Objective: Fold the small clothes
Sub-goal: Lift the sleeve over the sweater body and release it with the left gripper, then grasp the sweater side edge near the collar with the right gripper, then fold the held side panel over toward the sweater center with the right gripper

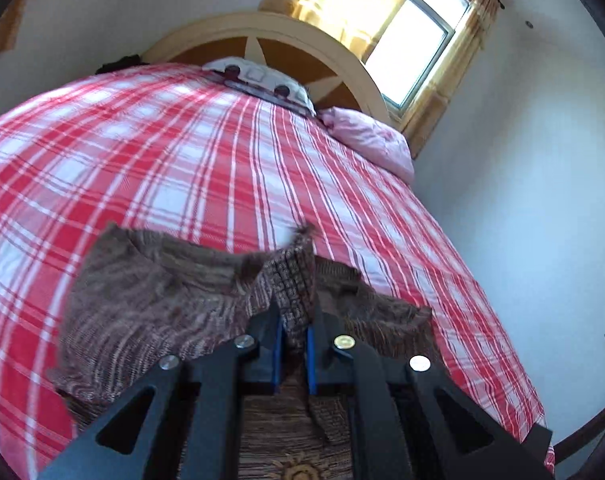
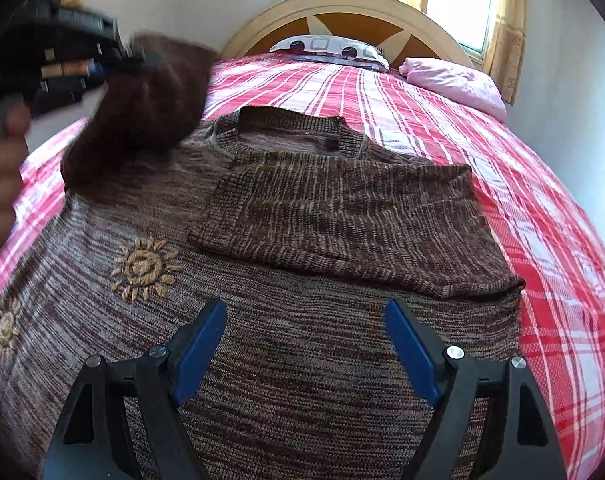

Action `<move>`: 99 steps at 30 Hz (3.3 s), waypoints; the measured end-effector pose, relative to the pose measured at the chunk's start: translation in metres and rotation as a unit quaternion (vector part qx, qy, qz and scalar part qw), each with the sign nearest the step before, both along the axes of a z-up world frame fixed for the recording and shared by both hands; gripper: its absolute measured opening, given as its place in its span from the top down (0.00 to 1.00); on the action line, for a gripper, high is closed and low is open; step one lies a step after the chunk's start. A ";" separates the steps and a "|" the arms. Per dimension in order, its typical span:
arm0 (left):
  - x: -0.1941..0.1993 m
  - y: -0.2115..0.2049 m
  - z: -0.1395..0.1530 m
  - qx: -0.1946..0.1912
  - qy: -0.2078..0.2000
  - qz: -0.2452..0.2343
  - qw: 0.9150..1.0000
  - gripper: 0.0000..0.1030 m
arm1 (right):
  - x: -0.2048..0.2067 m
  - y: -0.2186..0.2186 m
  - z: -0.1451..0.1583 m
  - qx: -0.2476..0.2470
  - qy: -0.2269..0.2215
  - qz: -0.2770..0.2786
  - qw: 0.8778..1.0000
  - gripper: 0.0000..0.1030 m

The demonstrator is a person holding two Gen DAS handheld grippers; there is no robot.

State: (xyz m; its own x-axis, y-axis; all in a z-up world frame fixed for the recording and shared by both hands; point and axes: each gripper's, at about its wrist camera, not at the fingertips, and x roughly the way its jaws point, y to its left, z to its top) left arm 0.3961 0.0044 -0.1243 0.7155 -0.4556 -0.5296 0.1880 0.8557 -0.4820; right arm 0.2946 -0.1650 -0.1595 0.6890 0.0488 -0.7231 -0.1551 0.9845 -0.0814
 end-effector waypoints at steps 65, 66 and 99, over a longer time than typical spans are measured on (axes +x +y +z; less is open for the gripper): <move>-0.044 0.108 -0.067 0.089 0.071 0.093 0.989 0.00 | 0.122 0.058 0.051 0.150 0.061 0.045 0.986 0.97; -0.043 0.107 -0.067 0.092 0.072 0.092 0.989 0.00 | 0.121 0.056 0.058 0.141 0.049 0.044 0.988 0.97; -0.040 0.098 -0.069 0.140 0.083 0.095 0.982 0.00 | 0.051 0.049 0.009 0.005 0.095 0.118 0.988 0.82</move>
